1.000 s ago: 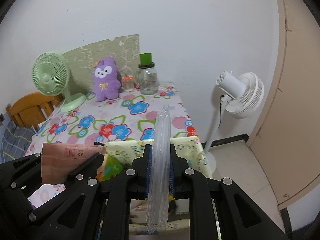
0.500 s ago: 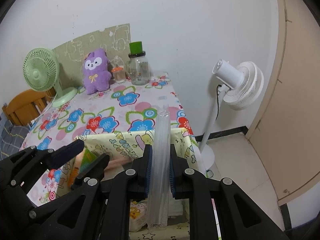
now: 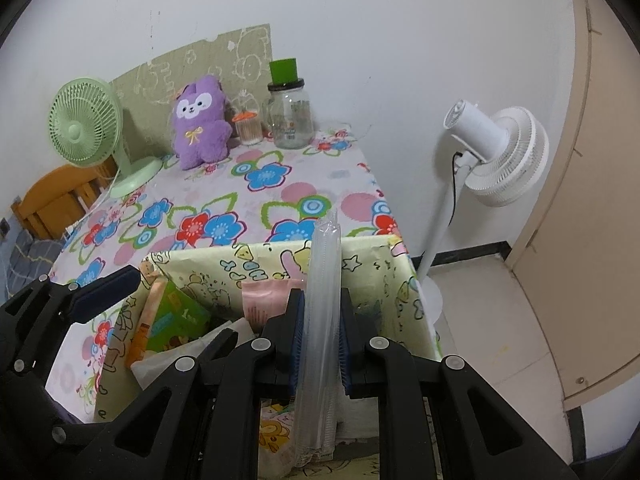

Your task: Organize soft objects

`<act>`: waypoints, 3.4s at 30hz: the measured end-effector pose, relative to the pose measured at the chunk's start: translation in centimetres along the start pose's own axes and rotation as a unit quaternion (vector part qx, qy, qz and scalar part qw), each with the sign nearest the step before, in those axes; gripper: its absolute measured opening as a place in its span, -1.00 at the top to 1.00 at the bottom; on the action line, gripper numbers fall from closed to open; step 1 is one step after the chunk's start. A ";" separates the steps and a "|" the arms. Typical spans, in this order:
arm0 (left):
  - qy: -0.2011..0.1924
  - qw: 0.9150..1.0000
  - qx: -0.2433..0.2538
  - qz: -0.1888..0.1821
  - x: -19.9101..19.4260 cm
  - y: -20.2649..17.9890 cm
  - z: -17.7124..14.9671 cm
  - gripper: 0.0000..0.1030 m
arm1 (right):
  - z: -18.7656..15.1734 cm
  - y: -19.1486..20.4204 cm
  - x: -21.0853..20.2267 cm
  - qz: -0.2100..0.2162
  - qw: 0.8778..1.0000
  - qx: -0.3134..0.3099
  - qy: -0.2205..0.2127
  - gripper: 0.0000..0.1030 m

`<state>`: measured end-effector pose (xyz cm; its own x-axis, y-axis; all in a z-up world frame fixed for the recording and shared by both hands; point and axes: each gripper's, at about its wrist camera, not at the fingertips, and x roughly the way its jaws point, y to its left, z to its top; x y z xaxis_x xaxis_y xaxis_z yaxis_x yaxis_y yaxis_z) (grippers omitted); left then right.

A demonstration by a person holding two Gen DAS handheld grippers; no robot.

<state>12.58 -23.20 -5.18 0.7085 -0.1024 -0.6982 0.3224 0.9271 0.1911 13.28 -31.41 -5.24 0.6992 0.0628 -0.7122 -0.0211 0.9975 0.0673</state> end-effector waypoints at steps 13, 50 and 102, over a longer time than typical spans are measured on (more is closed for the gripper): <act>0.010 1.000 0.009 0.014 0.2 0.6 -1.2 -0.67 | -0.9 0.1 0.3 -0.034 0.999 -0.011 0.011 -0.09; -0.027 0.999 -0.041 -0.009 -4.3 8.6 -7.3 -1.00 | -4.2 8.6 -4.1 -0.053 0.998 -0.008 -0.033 -0.67; -0.146 0.974 -0.169 0.040 -15.9 18.2 -12.2 -0.99 | -5.8 14.5 -14.3 -0.027 0.983 -0.027 -0.177 -0.94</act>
<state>-0.49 -0.31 0.94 0.8873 -0.0772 -0.4546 0.0684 0.9970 -0.0359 -1.15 -17.69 1.85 0.9050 0.0039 -0.4255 -0.0081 0.9999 -0.0083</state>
